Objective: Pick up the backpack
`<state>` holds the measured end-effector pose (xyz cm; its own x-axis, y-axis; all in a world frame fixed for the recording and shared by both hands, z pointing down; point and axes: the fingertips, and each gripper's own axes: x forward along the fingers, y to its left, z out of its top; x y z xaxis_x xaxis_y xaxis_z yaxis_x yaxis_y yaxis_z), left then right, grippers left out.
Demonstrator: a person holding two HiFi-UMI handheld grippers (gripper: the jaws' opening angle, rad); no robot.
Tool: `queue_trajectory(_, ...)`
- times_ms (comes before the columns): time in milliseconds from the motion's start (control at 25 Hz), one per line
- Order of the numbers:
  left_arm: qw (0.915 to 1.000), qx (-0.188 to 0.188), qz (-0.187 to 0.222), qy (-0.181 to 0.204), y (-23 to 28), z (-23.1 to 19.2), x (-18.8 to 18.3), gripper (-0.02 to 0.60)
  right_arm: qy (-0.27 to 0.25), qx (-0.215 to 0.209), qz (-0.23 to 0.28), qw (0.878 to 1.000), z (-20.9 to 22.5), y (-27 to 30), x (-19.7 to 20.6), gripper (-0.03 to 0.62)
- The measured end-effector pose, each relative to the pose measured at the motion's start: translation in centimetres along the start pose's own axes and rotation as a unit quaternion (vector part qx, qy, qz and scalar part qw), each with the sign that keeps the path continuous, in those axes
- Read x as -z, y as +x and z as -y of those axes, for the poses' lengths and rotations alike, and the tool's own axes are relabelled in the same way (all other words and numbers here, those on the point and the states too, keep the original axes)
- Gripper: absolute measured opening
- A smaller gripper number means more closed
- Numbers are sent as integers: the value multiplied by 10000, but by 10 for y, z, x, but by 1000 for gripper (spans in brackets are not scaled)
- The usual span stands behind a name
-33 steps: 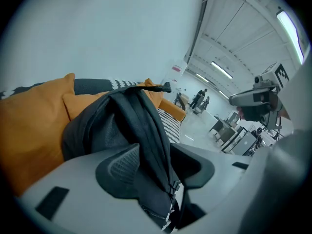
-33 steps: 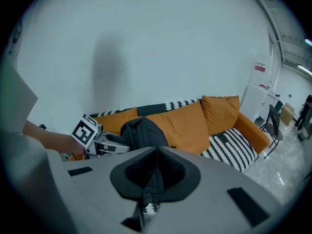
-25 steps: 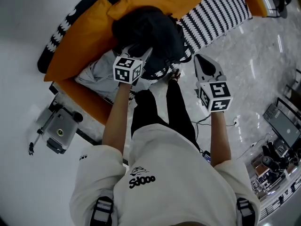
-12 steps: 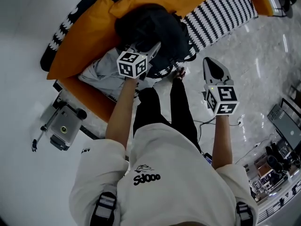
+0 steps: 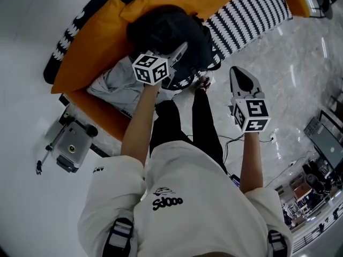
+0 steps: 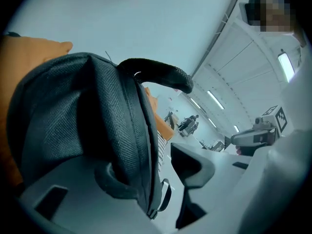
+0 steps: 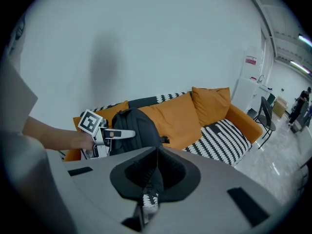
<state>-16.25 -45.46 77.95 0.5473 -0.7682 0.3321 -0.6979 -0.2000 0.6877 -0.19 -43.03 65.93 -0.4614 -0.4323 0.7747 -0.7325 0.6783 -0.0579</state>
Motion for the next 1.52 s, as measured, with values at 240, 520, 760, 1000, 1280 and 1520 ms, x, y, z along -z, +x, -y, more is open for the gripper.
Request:
queue_trajectory(240, 9998, -38, 119, -145, 15, -3, -9, 202, 104, 50, -51, 9999, 13, 0, 4, 34)
queue_trajectory(520, 9997, 15, 168, -153, 26, -5, -12, 201, 190, 37, -52, 9998, 20, 6, 4, 34)
queue_trajectory(760, 9993, -126, 309, -164, 31, -4, -20, 157, 236, 69, -43, 9997, 24, 4, 0, 34)
queue_trajectory(1000, 9988, -245, 363, 201, 33, 4, -25, 75, 296, 134, 9, 9995, 34, -4, -2, 34)
queue_trajectory(1280, 9951, -317, 386, 853, 36, 27, -34, 51, 355, 189, 91, 9991, 43, -22, 2, 34)
queue_trajectory(1520, 9767, -472, 285, 2072, 32, 59, -49, 38, 391, 262, 241, 9986, 51, -47, 2, 34)
